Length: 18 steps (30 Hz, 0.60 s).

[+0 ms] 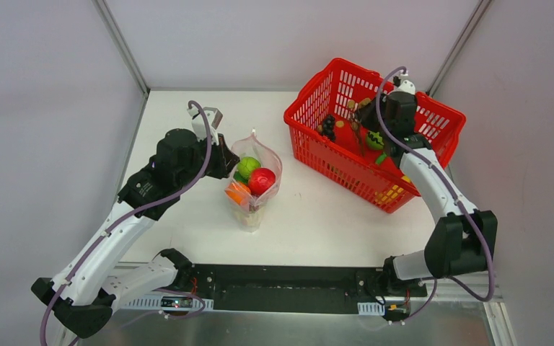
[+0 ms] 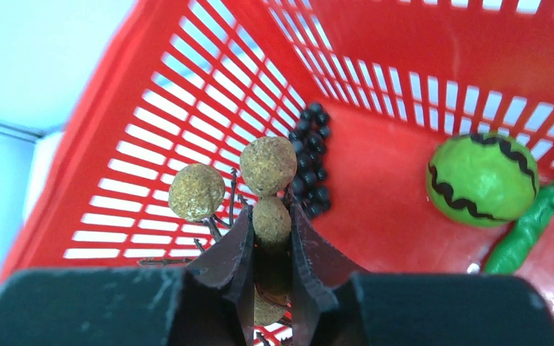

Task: Place the food in the zip-top bag and seal the zipper
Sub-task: Pick up the fake fruit from the bin.

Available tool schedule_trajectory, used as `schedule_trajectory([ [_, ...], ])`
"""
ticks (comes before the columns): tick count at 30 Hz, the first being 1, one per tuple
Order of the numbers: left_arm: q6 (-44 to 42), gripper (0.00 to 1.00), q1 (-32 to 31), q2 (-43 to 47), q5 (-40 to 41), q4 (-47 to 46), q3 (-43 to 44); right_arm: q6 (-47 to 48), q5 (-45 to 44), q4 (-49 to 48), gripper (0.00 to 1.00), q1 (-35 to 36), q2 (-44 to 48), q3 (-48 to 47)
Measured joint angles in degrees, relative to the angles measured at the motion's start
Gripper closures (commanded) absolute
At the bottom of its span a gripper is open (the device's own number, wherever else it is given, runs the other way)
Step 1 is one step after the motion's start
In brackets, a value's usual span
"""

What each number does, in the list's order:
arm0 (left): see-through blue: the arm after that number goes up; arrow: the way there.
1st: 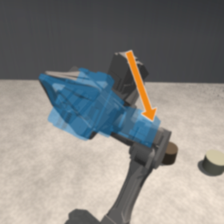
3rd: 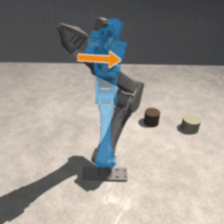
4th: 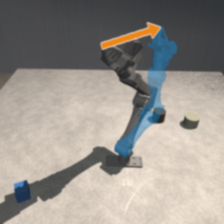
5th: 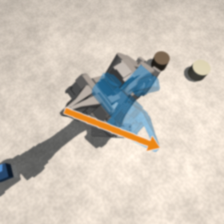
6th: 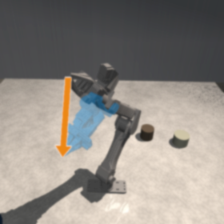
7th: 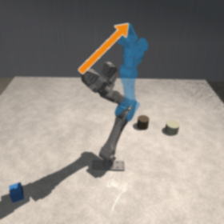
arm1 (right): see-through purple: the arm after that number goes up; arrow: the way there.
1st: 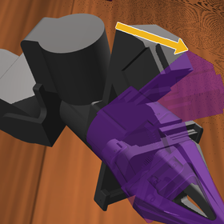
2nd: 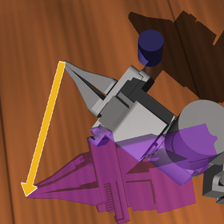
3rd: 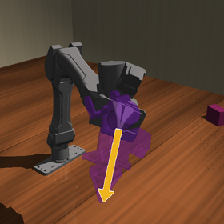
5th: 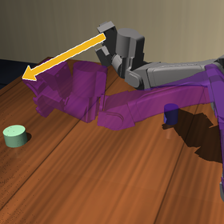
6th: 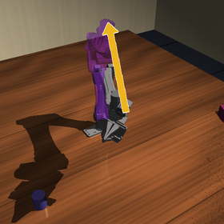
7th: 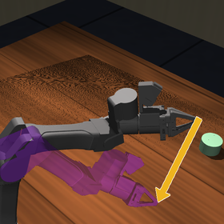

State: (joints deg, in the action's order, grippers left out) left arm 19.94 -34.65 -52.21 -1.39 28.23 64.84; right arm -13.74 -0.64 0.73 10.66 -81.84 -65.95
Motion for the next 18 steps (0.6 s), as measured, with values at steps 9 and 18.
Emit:
schedule_trajectory([
  [9, 0.02, 1.00, 0.00, -0.37, -0.15, -0.09, 0.00, -1.29, -0.61, -3.78, 0.91, -0.02, 8.55, 0.02],
  [18, -0.02, 1.00, 0.00, -1.11, -0.13, -0.09, 0.00, -2.64, 15.45, -4.09, 0.90, -0.11, 12.98, -3.04],
])
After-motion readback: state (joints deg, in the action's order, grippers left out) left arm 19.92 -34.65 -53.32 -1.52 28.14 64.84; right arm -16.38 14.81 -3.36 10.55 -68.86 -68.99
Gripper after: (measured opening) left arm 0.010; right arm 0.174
